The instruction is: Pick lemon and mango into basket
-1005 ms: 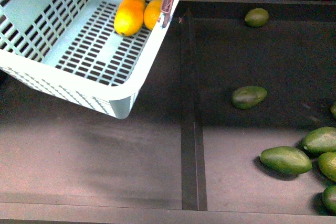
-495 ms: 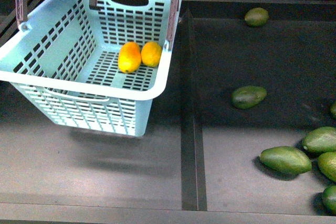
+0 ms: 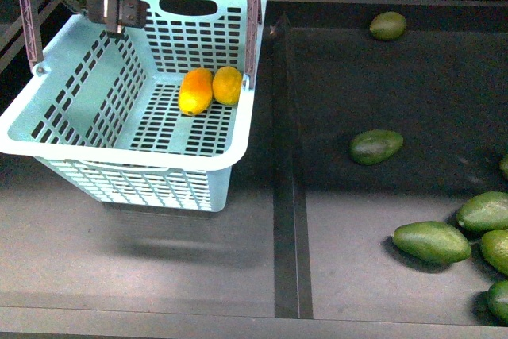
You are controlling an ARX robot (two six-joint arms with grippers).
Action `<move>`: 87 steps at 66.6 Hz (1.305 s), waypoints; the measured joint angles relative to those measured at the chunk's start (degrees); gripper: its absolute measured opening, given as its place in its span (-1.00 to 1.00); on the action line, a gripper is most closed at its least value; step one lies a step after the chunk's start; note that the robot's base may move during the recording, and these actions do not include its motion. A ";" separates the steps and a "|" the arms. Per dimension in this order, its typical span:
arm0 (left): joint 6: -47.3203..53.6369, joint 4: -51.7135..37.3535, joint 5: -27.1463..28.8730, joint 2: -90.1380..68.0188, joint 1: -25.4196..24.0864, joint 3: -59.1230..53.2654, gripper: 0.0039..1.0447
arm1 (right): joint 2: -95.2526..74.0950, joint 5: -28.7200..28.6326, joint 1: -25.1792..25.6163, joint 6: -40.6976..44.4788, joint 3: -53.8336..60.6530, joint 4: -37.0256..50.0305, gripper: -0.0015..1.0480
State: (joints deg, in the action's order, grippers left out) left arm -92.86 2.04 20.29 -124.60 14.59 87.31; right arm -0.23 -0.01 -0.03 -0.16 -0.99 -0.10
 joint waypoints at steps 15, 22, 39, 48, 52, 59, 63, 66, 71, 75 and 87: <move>5.60 10.51 4.90 15.37 -1.01 -11.87 0.87 | 0.00 0.00 -0.02 0.00 0.00 0.00 0.83; 22.77 -8.66 -0.79 22.27 1.40 -23.06 0.67 | 0.00 0.00 -0.02 0.00 0.00 0.00 0.83; 86.51 -52.76 -5.62 43.56 0.24 -55.32 -0.40 | 0.00 0.11 -0.02 0.00 0.00 0.00 0.83; 90.73 -53.94 -8.85 48.92 -2.99 -64.81 -0.94 | 0.00 0.00 -0.02 0.00 0.00 0.00 0.83; 91.45 -54.27 -10.27 52.41 -4.20 -67.84 -0.94 | 0.00 0.04 -0.02 0.00 0.00 0.00 0.83; 91.82 -54.18 -12.33 57.27 -5.99 -72.46 -0.94 | 0.00 0.04 -0.02 0.00 0.00 0.00 0.83; 91.91 -53.64 -13.05 59.91 -7.04 -74.62 -0.94 | 0.00 0.02 -0.02 0.00 0.00 0.00 0.83; 91.97 -52.96 -13.51 62.16 -7.85 -76.19 -0.94 | 0.00 0.02 -0.02 0.00 0.00 0.00 0.83; 92.02 -51.49 -14.60 65.57 -8.72 -78.23 -0.94 | 0.00 0.02 -0.02 0.00 0.00 0.00 0.83; 92.04 -49.96 -15.52 68.59 -9.40 -79.78 -0.94 | 0.00 0.02 -0.02 0.00 0.00 0.00 0.83; 92.21 -48.26 -20.13 75.91 -14.32 -84.72 -0.94 | 0.00 0.00 -0.02 0.00 0.00 0.00 0.83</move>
State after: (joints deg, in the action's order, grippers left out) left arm -0.64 -46.22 0.16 -48.69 0.27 2.59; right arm -0.23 -0.01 -0.05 -0.16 -0.99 -0.10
